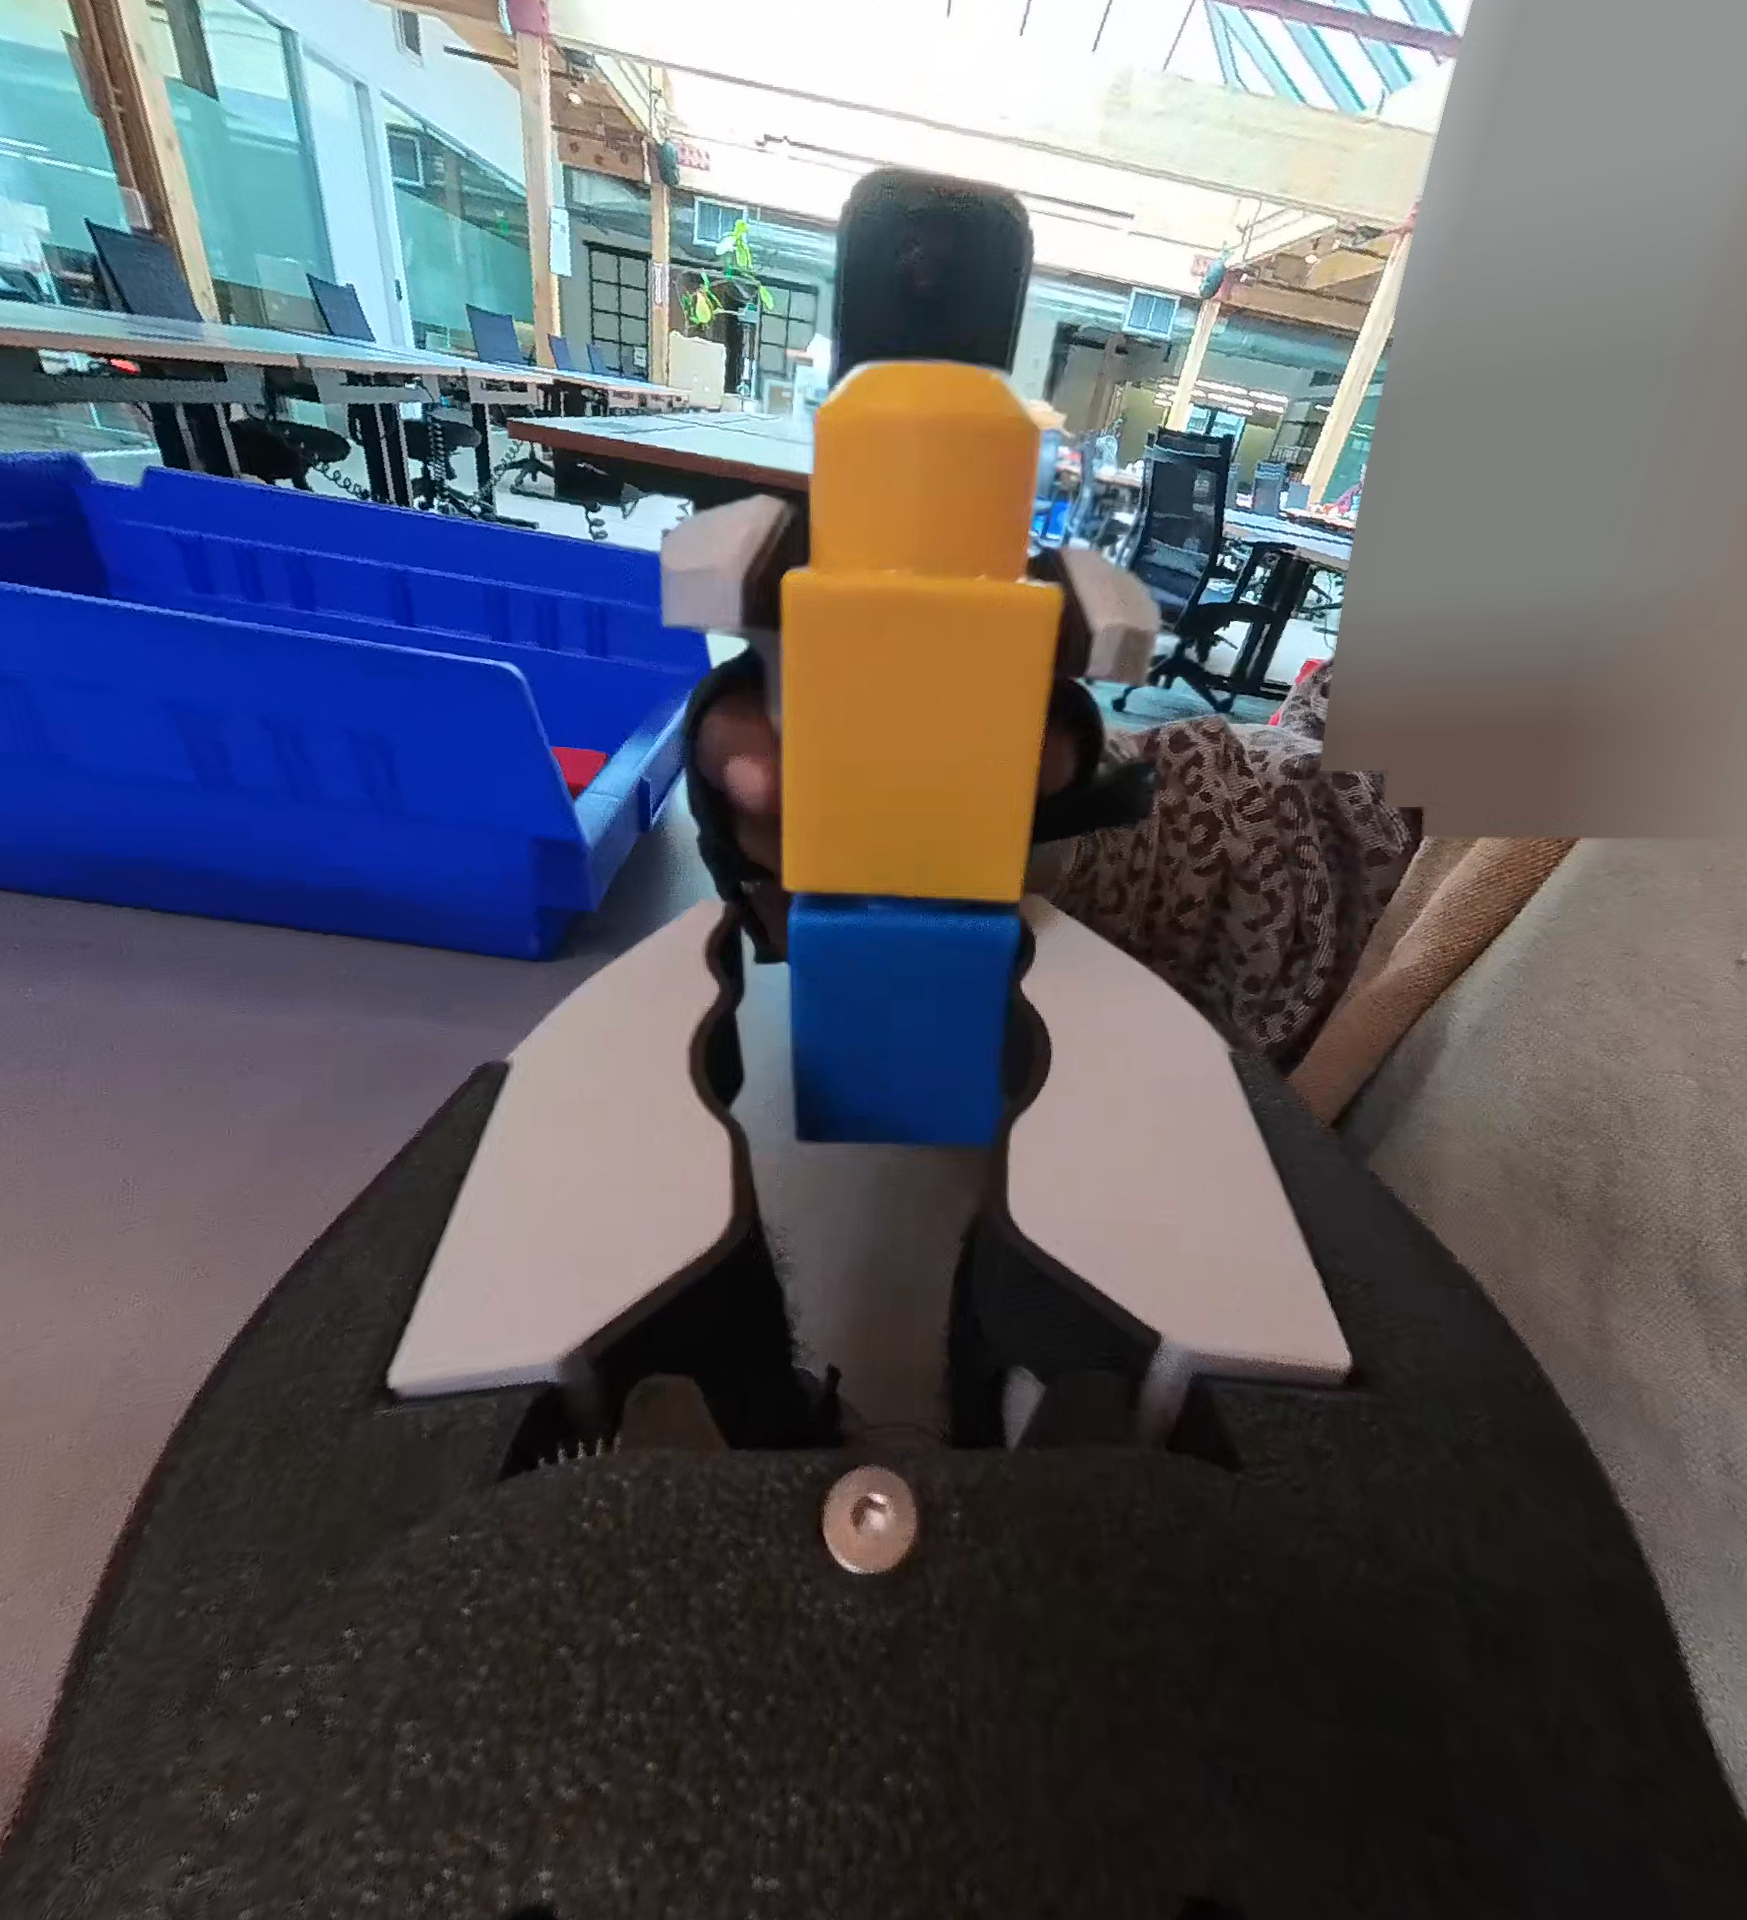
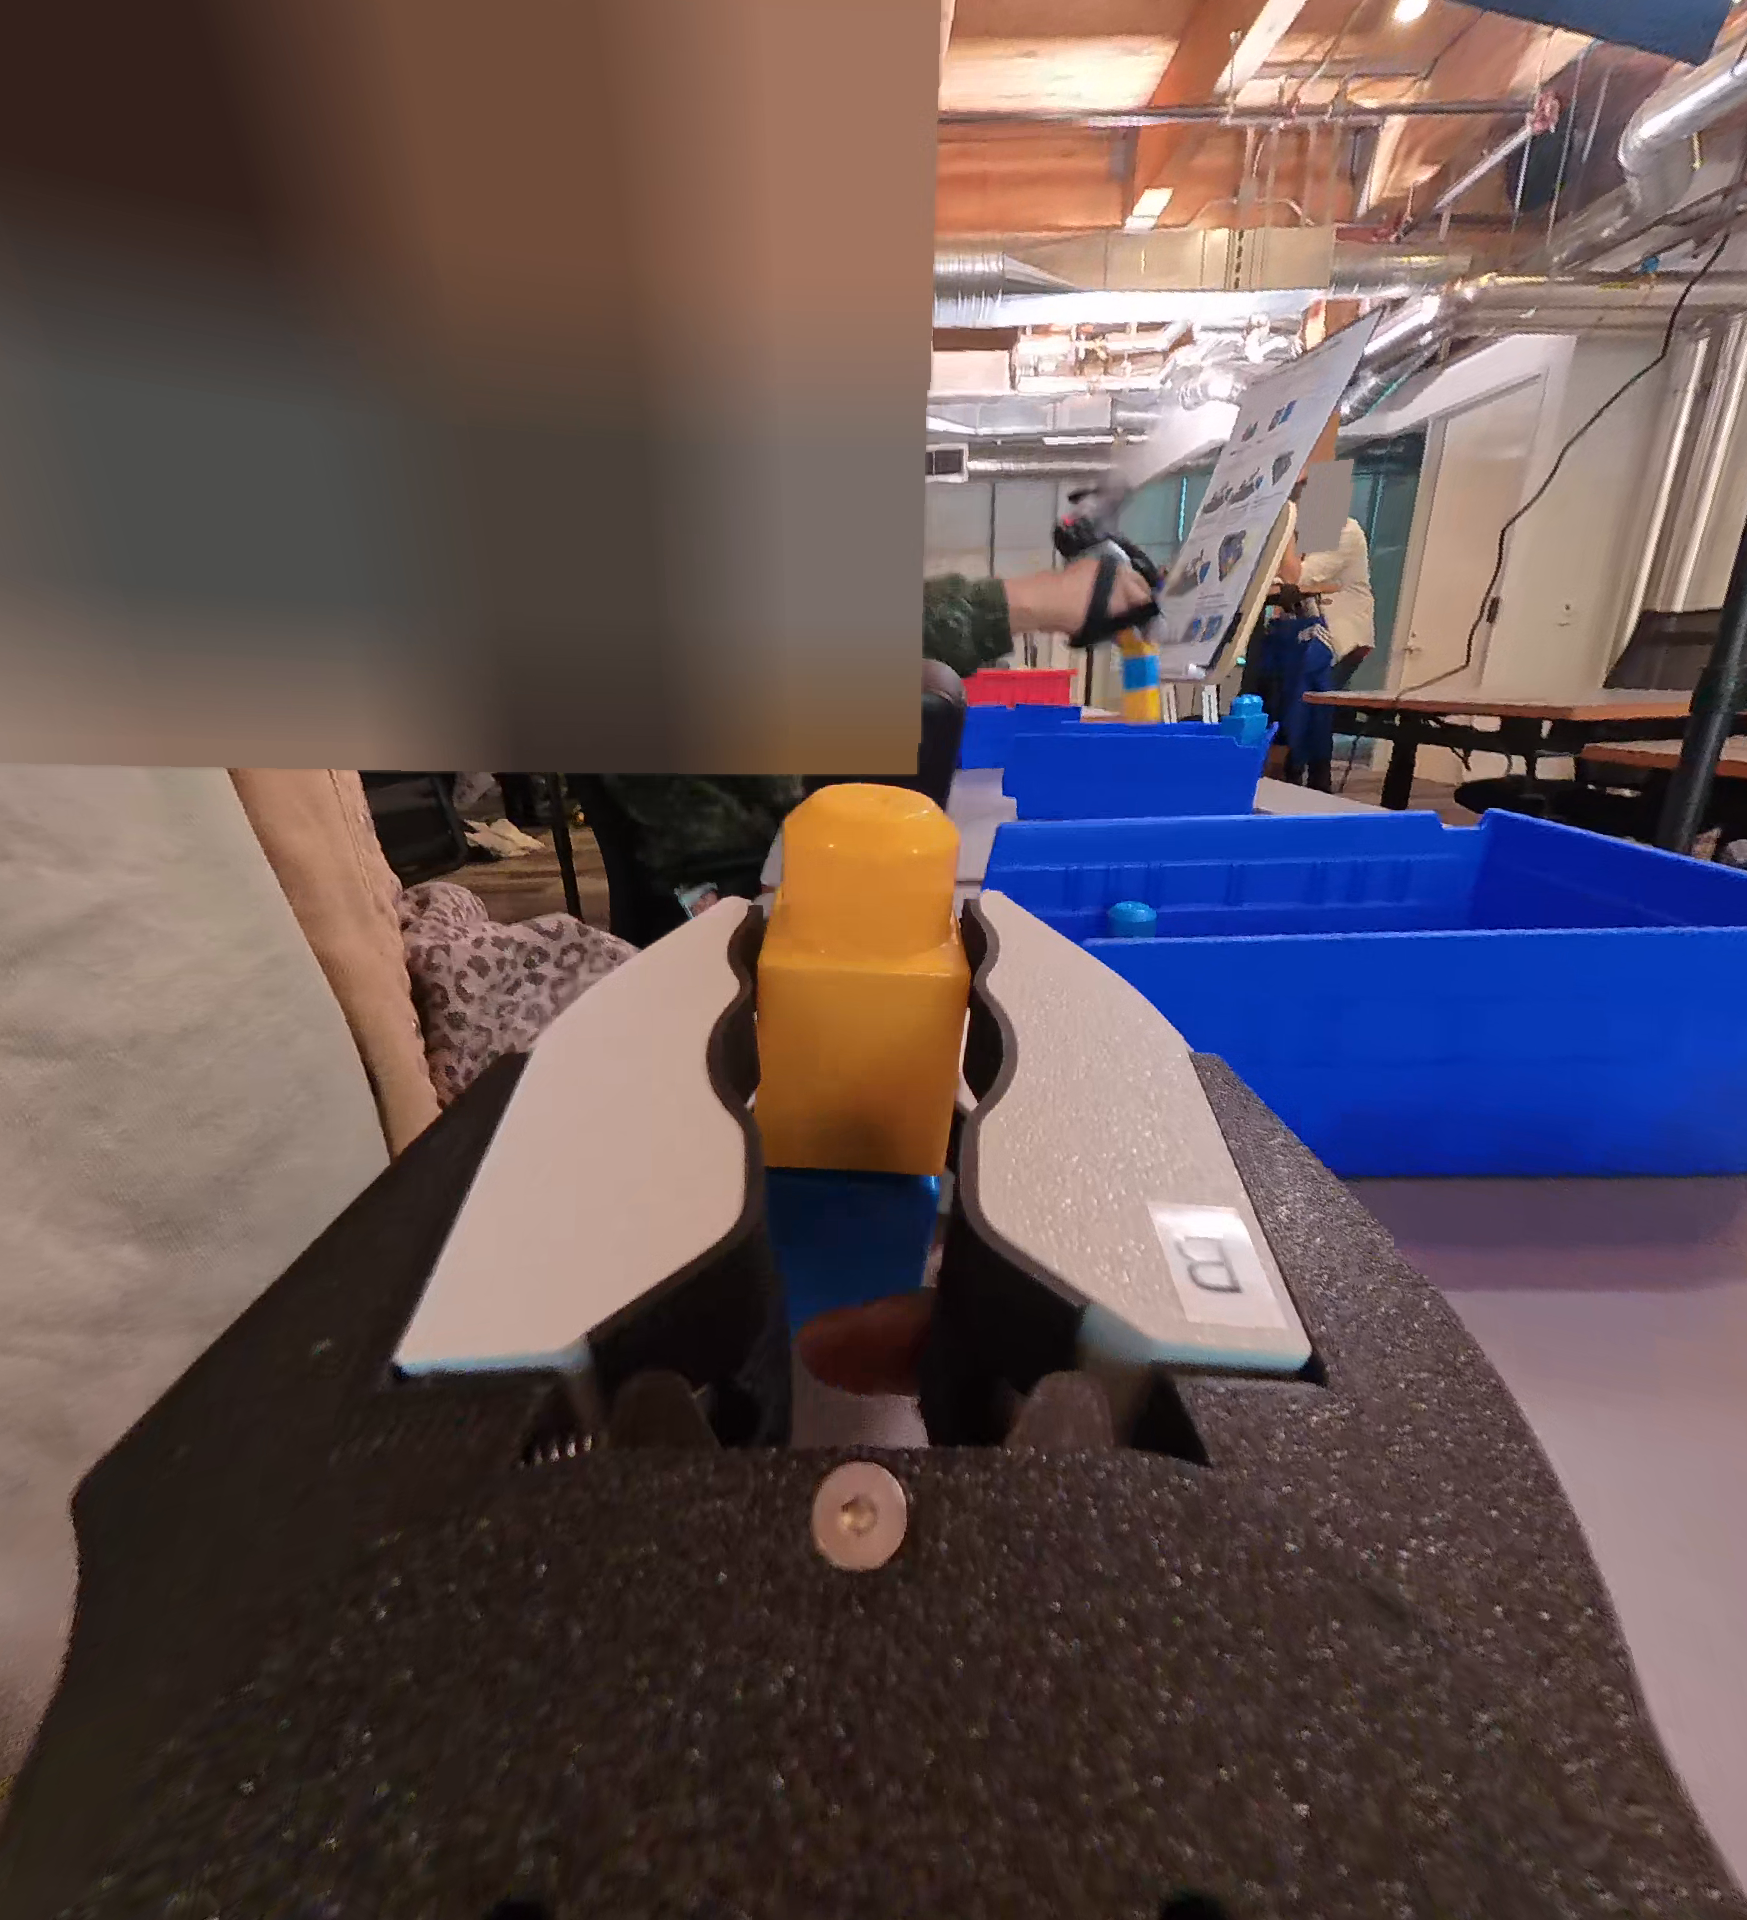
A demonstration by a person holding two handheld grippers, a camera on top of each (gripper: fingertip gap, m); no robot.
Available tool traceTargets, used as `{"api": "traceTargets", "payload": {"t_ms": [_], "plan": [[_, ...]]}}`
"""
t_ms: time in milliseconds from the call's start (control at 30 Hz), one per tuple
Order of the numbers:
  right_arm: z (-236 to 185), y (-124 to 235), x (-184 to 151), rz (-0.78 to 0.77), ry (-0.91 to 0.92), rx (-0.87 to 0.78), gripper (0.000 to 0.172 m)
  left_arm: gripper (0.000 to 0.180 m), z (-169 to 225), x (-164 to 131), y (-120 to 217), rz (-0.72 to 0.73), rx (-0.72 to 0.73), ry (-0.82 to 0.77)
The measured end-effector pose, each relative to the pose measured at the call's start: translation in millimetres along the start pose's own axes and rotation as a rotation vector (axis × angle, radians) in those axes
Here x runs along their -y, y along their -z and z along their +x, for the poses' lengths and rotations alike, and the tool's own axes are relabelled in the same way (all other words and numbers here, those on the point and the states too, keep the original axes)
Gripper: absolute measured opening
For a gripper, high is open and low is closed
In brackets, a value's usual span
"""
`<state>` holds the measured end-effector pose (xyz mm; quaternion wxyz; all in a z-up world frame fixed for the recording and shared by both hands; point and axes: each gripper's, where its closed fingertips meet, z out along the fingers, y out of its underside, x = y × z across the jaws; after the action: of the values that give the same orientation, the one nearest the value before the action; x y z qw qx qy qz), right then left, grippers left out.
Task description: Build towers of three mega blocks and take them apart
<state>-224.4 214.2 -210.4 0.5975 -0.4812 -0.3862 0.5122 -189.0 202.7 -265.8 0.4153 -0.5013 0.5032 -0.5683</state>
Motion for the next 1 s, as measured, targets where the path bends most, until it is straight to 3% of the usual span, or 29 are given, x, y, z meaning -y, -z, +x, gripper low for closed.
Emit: {"api": "traceTargets", "payload": {"t_ms": [67,167,200,267,300,1000], "plan": [[-2.0,0.3,9.3,0.045,-0.002,0.006,0.036,0.065,-1.7,-4.0,-2.1,-0.033,-0.006,0.036],[-2.4,0.4,21.2,0.103,0.009,-0.010,0.036,0.075,0.9,-12.5,-6.7,-0.101,-0.025,0.048],[-2.9,-0.6,21.8,0.107,0.020,-0.016,0.036,0.073,1.9,-14.6,-7.9,-0.118,-0.024,0.038],[-1.8,-3.1,18.4,0.095,0.049,-0.038,0.036,0.044,4.3,-16.1,-8.5,-0.129,-0.027,0.014],[-1.8,-3.3,18.3,0.103,0.051,-0.038,0.036,0.039,5.7,-16.3,-8.4,-0.130,-0.028,-0.001],[-5.5,2.4,0.5,-0.024,0.032,0.031,0.037,0.035,5.3,-31.0,-6.5,-0.247,0.006,-0.078]]}}
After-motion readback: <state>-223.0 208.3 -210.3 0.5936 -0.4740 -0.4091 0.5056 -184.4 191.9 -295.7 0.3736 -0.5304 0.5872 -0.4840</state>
